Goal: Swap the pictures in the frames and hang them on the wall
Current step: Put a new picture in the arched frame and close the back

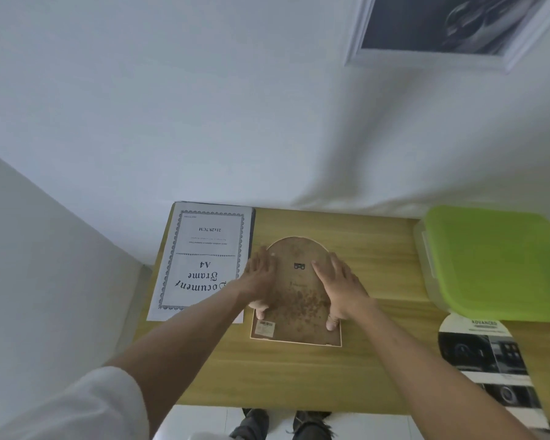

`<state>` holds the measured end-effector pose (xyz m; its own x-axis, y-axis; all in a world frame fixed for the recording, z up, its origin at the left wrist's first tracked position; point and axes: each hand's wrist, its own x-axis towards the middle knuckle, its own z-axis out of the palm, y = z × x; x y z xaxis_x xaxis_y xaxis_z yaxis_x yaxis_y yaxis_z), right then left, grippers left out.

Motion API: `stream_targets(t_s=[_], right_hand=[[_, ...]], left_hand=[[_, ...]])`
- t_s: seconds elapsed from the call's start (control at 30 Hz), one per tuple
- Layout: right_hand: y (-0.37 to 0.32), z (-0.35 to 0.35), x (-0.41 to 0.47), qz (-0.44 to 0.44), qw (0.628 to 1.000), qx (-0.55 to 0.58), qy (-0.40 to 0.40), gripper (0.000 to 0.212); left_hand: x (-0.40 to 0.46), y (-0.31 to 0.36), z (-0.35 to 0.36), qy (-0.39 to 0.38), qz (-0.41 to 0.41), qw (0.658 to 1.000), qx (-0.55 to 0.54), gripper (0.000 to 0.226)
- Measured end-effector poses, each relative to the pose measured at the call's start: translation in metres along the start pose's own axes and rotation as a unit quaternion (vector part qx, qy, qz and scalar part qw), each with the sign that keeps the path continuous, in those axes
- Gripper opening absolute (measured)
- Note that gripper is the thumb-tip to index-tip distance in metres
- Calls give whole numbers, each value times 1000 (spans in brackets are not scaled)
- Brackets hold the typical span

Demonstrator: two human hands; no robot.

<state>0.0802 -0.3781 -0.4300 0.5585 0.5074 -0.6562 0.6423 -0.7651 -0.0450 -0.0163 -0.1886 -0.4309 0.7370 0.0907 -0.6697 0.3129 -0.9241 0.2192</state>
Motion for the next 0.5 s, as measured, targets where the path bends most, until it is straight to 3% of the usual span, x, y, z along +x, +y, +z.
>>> stream_targets(t_s=[0.1, 0.17, 0.3, 0.4, 0.5], right_hand=[[-2, 14, -11, 49, 989, 142, -4, 136], [-3, 22, -13, 70, 965, 252, 6, 124], [-5, 23, -18, 125, 860, 483, 107, 92], [-6, 21, -26, 188, 789, 558, 174, 78], [-4, 17, -36, 201, 771, 563, 220, 50]], left_hand=[[-6, -2, 7, 34, -5, 990, -137, 138], [-7, -3, 7, 75, -5, 965, -249, 123], [-15, 3, -2, 152, 0, 907, -392, 89], [-19, 6, -5, 177, -31, 882, -436, 92], [-21, 6, -4, 219, -68, 850, -475, 72]])
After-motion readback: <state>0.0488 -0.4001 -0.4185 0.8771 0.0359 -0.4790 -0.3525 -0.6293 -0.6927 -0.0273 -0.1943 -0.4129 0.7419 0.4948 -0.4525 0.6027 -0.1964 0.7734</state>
